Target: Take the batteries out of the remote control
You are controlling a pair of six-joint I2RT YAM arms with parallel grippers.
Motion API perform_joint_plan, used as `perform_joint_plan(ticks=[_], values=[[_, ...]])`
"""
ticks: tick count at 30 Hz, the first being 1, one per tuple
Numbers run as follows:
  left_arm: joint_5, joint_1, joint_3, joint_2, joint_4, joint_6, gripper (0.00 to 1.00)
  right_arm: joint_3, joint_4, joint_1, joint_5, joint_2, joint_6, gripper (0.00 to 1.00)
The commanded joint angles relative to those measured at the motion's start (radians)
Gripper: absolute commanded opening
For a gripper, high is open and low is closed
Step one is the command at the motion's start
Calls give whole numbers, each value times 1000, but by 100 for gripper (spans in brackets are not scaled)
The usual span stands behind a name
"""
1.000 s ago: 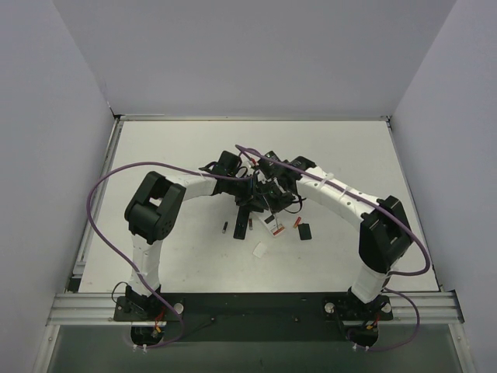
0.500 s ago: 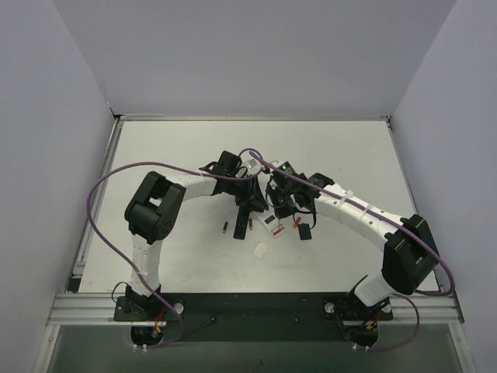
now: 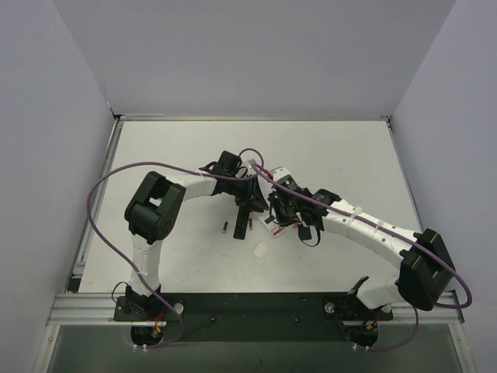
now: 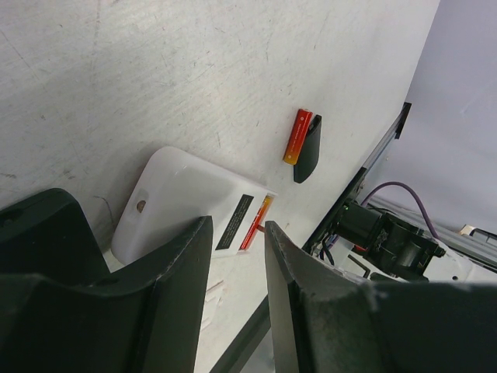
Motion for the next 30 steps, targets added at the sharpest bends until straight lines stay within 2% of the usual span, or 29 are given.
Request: perform_joint_plan(ticks=[1,11,30], values=[[-31,3,3,9,-19,32,44,-97,-206,43,49,-11,49,0],[-32,3,7,17,-21,32,44,-191,-178,87,77,-134,124,0],[-34,3,6,18,-19,32,44,-223,-158,107,100,-185,152,0]])
